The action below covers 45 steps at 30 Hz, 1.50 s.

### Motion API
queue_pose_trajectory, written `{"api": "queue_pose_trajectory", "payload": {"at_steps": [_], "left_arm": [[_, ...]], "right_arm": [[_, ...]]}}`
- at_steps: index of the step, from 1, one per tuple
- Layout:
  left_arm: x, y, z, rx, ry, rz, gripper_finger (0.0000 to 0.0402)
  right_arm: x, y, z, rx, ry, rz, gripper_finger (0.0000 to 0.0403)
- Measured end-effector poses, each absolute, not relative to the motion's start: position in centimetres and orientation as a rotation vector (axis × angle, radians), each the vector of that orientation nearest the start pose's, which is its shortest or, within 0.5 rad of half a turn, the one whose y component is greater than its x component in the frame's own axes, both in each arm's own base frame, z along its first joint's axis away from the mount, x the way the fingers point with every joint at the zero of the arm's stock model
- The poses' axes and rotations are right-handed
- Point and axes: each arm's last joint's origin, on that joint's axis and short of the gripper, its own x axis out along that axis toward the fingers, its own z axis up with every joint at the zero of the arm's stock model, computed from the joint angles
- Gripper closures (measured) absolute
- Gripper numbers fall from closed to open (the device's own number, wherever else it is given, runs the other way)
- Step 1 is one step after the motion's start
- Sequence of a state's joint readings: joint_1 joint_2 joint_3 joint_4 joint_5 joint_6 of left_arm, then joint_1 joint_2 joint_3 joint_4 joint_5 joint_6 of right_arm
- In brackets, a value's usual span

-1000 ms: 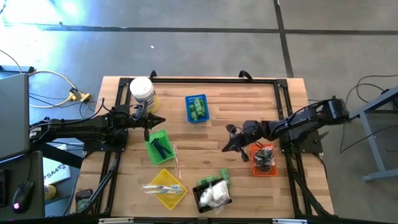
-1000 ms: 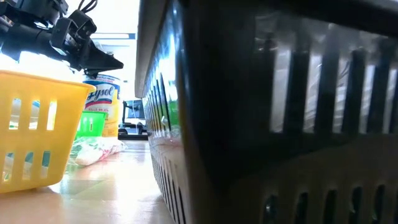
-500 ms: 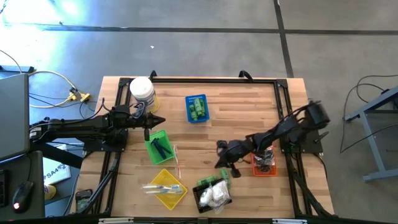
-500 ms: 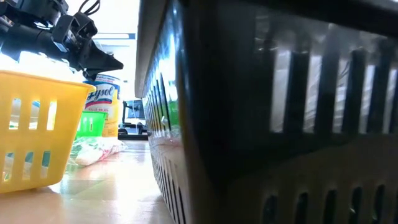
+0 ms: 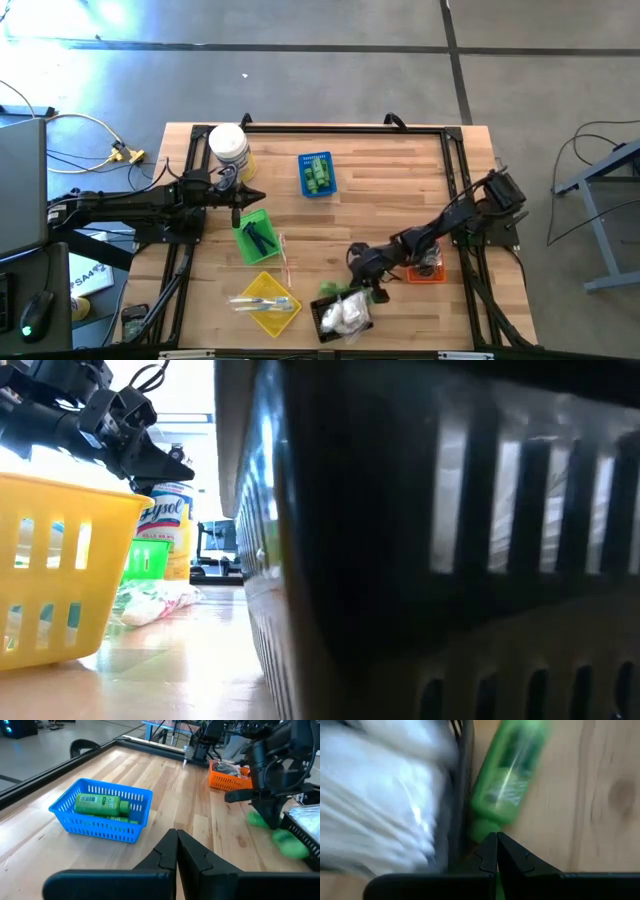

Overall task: Pick & Place Travel size toiletries
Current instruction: Put the shampoo bottle into the blue bin

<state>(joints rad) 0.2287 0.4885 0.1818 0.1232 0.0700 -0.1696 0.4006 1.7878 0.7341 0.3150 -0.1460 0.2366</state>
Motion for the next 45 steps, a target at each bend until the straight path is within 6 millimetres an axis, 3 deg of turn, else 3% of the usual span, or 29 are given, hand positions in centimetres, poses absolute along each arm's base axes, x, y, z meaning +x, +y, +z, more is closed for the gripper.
{"api": "queue_pose_trajectory", "payload": {"at_steps": [7, 14, 16, 20, 25, 28, 31, 35, 41, 45], "left_arm": [[13.1, 2.8, 19.3, -0.196, 0.169, 0.173, 0.0402], [13.0, 2.8, 19.1, -0.192, 0.188, 0.174, 0.0402], [13.0, 2.8, 19.0, -0.193, 0.195, 0.174, 0.0402], [13.0, 2.8, 18.9, -0.196, 0.215, 0.176, 0.0402], [12.9, 2.8, 18.5, -0.183, 0.253, 0.176, 0.0402], [12.8, 2.8, 18.4, -0.171, 0.270, 0.175, 0.0402], [12.8, 2.8, 18.2, -0.157, 0.291, 0.173, 0.0402], [12.7, 2.8, 18.0, -0.152, 0.307, 0.173, 0.0402], [12.7, 2.8, 18.0, -0.156, 0.306, 0.173, 0.0402], [12.7, 2.8, 18.0, -0.156, 0.306, 0.173, 0.0402]], "right_arm": [[28.3, 13.2, 10.5, 0.157, 0.931, 0.341, 0.0400], [28.0, 13.2, 11.4, 0.070, 0.878, 0.284, 0.0400], [28.0, 12.9, 12.4, 0.040, 0.829, 0.224, 0.0400], [27.2, 12.3, 16.4, 0.037, 0.730, 0.183, 0.0400], [24.1, 12.4, 19.5, 0.011, 0.785, 0.314, 0.0400], [22.7, 12.9, 19.9, 0.002, 0.842, 0.375, 0.0391], [22.2, 13.7, 20.4, -0.026, 0.919, 0.411, 0.0355], [22.4, 15.3, 21.3, -0.098, 1.011, 0.463, 0.0279], [23.1, 16.0, 20.4, -0.157, 1.138, 0.460, 0.0173], [23.6, 16.2, 18.9, -0.193, 1.200, 0.480, 0.0135]]}}
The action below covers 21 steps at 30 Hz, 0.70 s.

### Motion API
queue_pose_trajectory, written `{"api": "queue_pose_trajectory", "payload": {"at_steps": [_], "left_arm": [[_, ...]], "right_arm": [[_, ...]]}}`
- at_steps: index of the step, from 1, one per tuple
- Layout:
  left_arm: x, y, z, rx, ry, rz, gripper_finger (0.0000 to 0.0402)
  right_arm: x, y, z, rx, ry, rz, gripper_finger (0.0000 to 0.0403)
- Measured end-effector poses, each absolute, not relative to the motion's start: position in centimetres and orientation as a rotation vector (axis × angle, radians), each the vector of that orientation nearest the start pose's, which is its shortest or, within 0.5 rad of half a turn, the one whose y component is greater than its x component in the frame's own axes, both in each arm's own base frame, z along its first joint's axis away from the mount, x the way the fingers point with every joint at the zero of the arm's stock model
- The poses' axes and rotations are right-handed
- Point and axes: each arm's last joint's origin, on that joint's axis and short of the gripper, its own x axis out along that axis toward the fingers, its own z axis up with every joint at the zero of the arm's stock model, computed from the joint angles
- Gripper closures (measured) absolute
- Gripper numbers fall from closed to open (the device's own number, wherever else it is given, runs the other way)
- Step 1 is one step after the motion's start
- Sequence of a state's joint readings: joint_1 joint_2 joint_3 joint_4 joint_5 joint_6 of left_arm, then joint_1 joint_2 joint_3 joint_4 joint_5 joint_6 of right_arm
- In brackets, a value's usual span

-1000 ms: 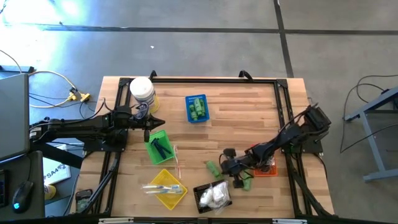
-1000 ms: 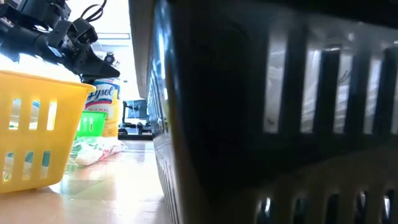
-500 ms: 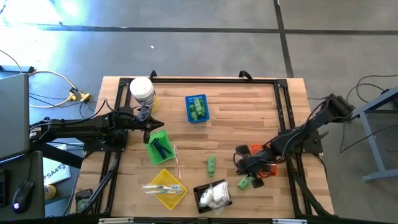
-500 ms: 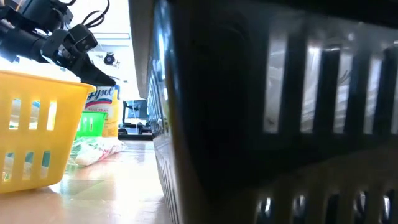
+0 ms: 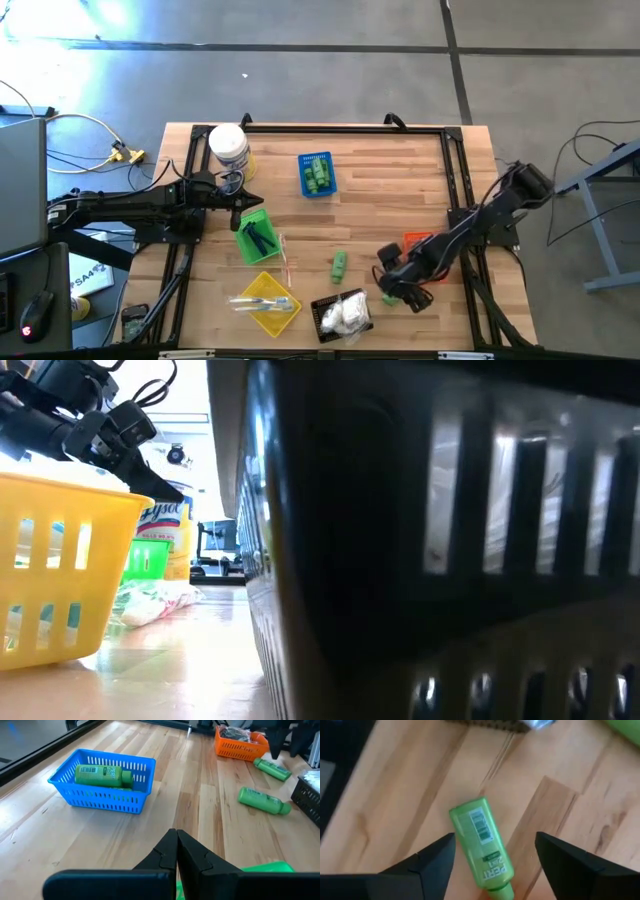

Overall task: Pick & Place Travel size toiletries
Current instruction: Put the shampoo bottle into the blue bin

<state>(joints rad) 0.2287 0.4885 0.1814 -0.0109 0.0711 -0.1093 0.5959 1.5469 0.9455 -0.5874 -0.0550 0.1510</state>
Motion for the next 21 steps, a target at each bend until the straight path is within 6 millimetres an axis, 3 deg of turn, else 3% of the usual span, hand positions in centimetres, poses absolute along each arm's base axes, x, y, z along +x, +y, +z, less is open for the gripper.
{"api": "queue_pose_trajectory", "payload": {"at_steps": [10, 21], "left_arm": [[12.7, 2.8, 18.0, -0.156, 0.306, 0.173, 0.0402], [12.7, 2.8, 18.0, -0.148, 0.306, 0.173, 0.0402]], "right_arm": [[24.0, 16.4, 16.0, -0.268, 1.315, 0.480, 0.0125], [24.0, 16.5, 15.7, -0.282, 1.326, 0.517, 0.0126]]}}
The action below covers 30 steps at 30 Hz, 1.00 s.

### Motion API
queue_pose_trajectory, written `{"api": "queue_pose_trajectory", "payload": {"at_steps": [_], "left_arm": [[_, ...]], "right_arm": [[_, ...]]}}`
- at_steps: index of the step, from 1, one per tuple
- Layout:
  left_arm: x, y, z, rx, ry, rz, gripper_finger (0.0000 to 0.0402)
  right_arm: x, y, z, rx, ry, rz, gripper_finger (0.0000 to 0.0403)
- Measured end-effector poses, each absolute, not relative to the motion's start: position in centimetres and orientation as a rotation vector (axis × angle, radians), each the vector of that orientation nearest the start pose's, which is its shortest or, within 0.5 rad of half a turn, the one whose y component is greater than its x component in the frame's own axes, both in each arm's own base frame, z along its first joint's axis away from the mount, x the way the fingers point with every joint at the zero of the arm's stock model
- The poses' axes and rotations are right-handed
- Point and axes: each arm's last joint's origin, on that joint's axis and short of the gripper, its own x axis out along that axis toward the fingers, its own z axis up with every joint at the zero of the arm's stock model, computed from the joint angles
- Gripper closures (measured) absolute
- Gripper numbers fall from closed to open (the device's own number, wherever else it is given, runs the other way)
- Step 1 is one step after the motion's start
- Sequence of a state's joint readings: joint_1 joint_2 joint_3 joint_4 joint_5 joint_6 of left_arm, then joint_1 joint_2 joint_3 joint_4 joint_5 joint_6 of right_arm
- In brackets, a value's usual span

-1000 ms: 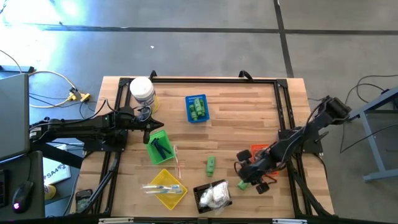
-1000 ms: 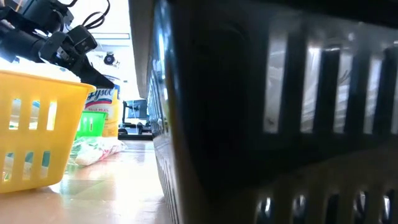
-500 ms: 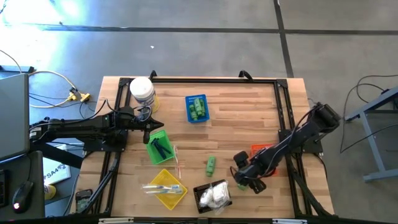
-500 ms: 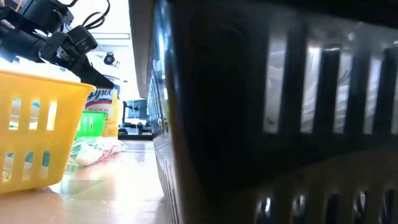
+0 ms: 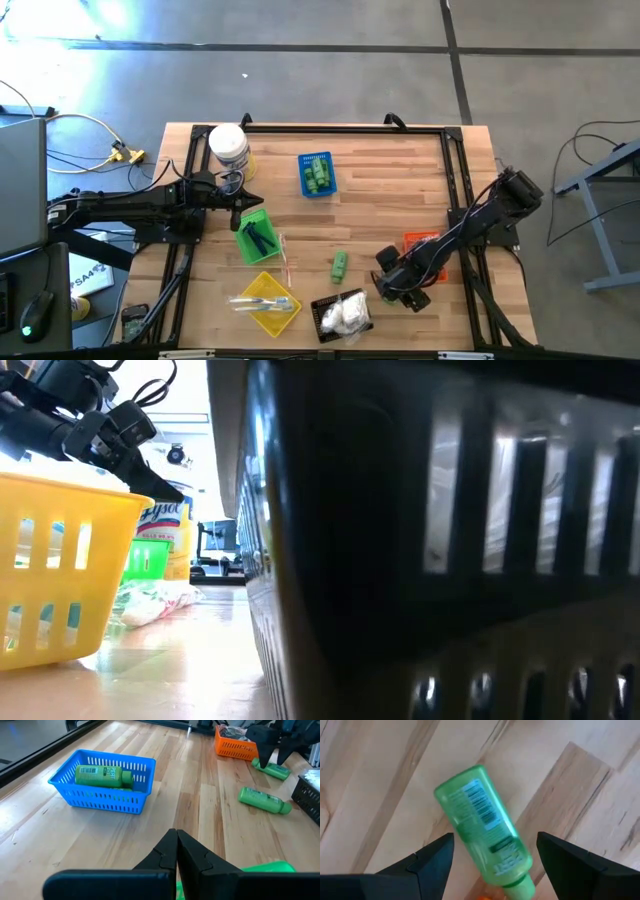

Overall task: Pick & Place Travel size toiletries
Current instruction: Put the shampoo bottle into the blue bin

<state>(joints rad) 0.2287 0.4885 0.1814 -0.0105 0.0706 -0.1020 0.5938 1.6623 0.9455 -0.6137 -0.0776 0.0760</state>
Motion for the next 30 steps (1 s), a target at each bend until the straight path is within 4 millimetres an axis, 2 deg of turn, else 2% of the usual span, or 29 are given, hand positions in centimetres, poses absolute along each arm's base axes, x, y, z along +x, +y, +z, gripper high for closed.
{"api": "queue_pose_trajectory", "payload": {"at_steps": [6, 11, 21, 24, 26, 30], "left_arm": [[12.7, 2.8, 18.0, -0.148, 0.307, 0.173, 0.0402], [12.7, 2.7, 17.9, -0.151, 0.325, 0.174, 0.0402], [12.7, 2.7, 17.8, -0.135, 0.332, 0.172, 0.0402], [12.7, 2.7, 17.8, -0.133, 0.334, 0.171, 0.0402], [12.7, 2.7, 17.8, -0.133, 0.334, 0.171, 0.0402], [12.7, 2.7, 17.8, -0.133, 0.334, 0.171, 0.0402]], "right_arm": [[24.5, 17.0, 14.1, -0.336, 1.330, 0.584, 0.0137], [24.7, 17.1, 13.4, -0.365, 1.338, 0.593, 0.0164], [25.4, 16.8, 14.0, -0.312, 1.276, 0.605, 0.0278], [25.9, 16.7, 14.1, -0.262, 1.250, 0.616, 0.0279], [26.0, 16.7, 14.5, -0.247, 1.237, 0.617, 0.0267], [25.9, 15.9, 16.4, -0.216, 1.211, 0.588, 0.0251]]}}
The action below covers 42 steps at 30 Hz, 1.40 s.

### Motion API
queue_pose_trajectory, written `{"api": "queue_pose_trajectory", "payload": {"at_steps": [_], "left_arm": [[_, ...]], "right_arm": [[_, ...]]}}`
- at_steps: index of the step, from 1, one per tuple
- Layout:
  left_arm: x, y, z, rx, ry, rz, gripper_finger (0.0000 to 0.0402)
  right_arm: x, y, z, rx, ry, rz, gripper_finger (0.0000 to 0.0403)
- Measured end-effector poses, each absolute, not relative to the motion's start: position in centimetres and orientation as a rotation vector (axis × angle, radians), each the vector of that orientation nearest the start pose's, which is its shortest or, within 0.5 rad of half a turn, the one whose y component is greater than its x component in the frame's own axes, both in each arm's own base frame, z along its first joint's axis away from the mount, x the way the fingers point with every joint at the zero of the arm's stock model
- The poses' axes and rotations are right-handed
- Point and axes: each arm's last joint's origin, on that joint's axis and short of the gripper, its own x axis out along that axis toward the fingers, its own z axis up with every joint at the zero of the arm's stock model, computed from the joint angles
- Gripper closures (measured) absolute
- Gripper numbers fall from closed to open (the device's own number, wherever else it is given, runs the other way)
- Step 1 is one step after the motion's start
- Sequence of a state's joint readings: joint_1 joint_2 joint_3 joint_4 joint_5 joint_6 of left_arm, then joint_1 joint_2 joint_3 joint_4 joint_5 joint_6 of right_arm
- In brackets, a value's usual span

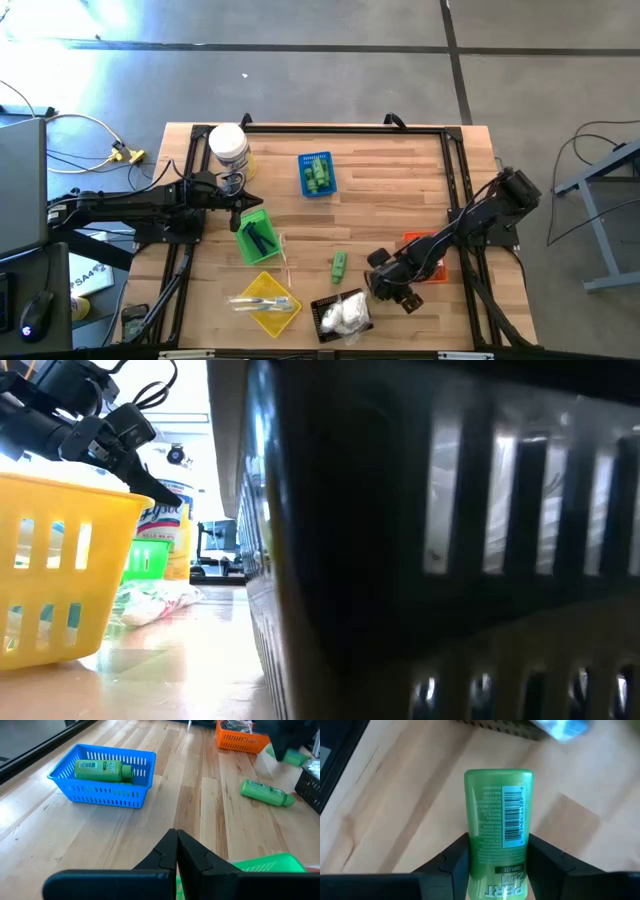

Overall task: Pick & Place Travel size toiletries
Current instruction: Put the shampoo bottle into the blue bin

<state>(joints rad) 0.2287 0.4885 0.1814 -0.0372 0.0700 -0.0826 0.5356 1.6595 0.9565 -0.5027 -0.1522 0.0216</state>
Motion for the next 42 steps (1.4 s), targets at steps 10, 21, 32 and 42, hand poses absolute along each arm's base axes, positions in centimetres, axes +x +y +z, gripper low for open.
{"api": "queue_pose_trajectory", "payload": {"at_steps": [10, 21, 32, 42], "left_arm": [[12.7, 2.7, 17.8, -0.129, 0.334, 0.171, 0.0402], [12.7, 2.7, 17.8, -0.105, 0.335, 0.166, 0.0402], [12.7, 2.7, 17.8, -0.125, 0.331, 0.169, 0.0402], [12.6, 2.7, 17.8, -0.108, 0.340, 0.167, 0.0402]], "right_arm": [[25.0, 10.3, 23.6, -0.215, 0.973, 0.417, 0.0268], [22.1, 2.3, 28.3, -0.056, 0.476, 0.339, 0.0266], [17.1, -1.8, 25.7, 0.109, 0.216, 0.161, 0.0265], [13.8, -2.4, 21.0, 0.132, -0.022, 0.052, 0.0263]]}}
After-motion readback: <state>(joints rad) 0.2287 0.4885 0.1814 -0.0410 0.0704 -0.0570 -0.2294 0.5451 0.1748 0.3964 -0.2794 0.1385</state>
